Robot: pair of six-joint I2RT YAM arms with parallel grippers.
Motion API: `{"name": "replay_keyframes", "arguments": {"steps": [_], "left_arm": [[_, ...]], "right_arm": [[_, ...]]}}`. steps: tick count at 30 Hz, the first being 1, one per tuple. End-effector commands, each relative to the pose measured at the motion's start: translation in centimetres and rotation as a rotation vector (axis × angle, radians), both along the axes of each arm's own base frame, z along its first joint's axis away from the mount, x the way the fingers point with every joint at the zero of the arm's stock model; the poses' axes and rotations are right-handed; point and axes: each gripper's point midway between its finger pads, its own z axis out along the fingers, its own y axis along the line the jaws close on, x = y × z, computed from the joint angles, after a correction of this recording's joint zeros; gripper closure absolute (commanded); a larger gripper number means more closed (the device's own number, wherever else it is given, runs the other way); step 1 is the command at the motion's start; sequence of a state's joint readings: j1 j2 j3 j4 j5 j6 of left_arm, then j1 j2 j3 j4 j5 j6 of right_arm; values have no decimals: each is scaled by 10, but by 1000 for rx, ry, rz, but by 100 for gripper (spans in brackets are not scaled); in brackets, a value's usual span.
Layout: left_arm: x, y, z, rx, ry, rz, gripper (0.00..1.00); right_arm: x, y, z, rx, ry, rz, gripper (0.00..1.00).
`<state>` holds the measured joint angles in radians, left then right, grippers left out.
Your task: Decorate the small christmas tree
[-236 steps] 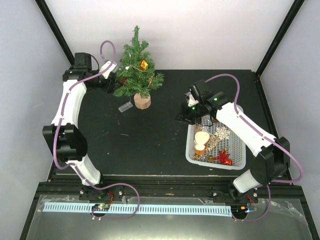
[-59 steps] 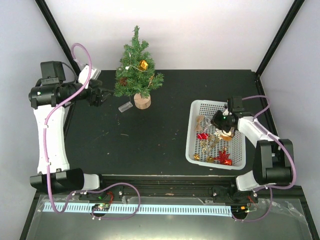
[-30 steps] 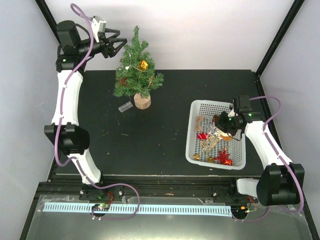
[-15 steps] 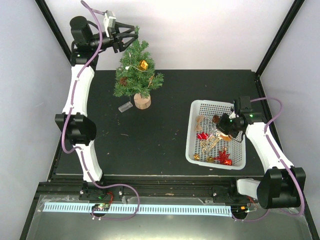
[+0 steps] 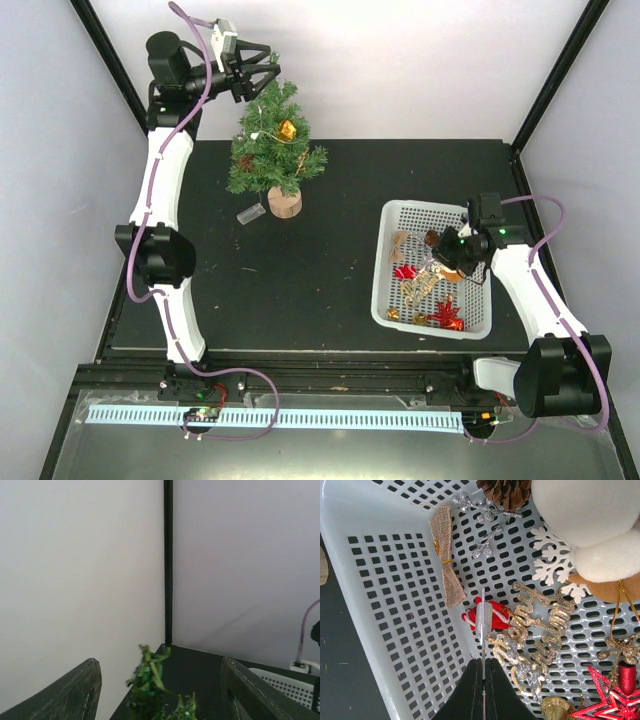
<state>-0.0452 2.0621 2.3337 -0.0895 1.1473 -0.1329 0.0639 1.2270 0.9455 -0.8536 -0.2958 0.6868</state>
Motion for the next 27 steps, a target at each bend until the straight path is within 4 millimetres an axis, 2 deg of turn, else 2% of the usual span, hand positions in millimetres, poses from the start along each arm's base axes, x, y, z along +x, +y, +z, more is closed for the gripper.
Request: {"name": "replay_keyframes", "arguments": {"steps": [1,8,17,19,21,22,27], "left_arm": [[9,3,8,1,-54,55,34],[21,4,5,-14,-48,78,41],[14,-4,8,-49,-22,-2,66],[13,-5,10,-63,-15,-10,75],[11,-4,12,-72,-8,-15,95],[9,-4,14,-80,-6,-14,98],[4,-4,15,-98,19,-41,98]], "right_arm": [[2,3,6,20,-27,-3,99],[4,3,3,24,-20,-4,99],[2,1,-2,9,-7,-5,99],[1,1,-4,9,-3,-7,99],[0,1,-5,12,0,-8,99],[0,1,-5,12,0,-9,99],[1,2,-4,12,-2,-7,99]]}}
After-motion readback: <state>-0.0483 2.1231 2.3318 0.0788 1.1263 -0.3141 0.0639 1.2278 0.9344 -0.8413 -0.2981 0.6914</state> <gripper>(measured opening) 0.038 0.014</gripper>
